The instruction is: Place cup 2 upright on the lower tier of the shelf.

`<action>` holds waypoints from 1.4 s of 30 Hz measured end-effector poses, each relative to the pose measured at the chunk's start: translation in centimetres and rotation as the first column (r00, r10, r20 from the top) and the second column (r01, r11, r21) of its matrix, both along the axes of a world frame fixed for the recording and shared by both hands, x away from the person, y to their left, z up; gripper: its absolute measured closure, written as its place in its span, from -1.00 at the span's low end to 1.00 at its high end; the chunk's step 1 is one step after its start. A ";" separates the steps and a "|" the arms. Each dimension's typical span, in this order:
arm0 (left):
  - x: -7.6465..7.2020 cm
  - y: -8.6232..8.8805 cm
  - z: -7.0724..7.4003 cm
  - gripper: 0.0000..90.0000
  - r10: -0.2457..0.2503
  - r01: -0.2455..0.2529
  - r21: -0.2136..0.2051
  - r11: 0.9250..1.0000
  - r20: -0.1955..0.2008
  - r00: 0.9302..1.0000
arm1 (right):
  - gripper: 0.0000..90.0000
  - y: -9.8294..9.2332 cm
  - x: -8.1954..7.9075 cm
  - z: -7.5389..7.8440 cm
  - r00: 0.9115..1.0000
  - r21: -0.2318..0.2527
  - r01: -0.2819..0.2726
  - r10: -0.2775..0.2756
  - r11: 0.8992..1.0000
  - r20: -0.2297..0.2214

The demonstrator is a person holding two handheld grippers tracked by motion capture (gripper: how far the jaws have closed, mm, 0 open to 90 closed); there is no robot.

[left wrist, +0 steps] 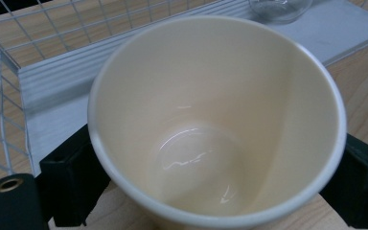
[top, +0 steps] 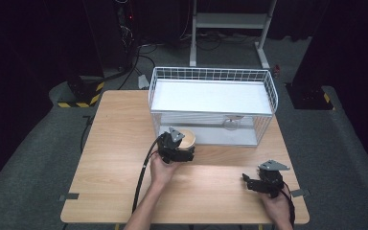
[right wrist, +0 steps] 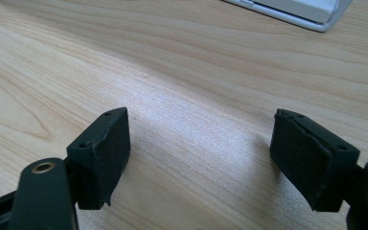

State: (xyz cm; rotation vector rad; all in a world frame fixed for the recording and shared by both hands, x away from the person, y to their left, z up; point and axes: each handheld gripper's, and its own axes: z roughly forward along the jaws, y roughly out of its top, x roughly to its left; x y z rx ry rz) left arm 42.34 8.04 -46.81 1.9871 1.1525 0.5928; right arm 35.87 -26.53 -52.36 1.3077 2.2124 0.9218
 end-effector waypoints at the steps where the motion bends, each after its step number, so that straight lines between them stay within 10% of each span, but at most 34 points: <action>1: 0.1 0.1 0.0 -0.79 0.002 -0.002 -0.009 1.000 0.002 1.000 | -0.51 0.0 0.0 0.0 1.000 0.000 0.000 0.000 1.000 0.000; 42: 3.3 0.0 -0.9 -0.79 0.051 -0.050 -0.036 0.998 0.012 0.999 | -0.52 0.0 0.0 0.0 1.000 -0.001 0.000 0.000 1.000 0.000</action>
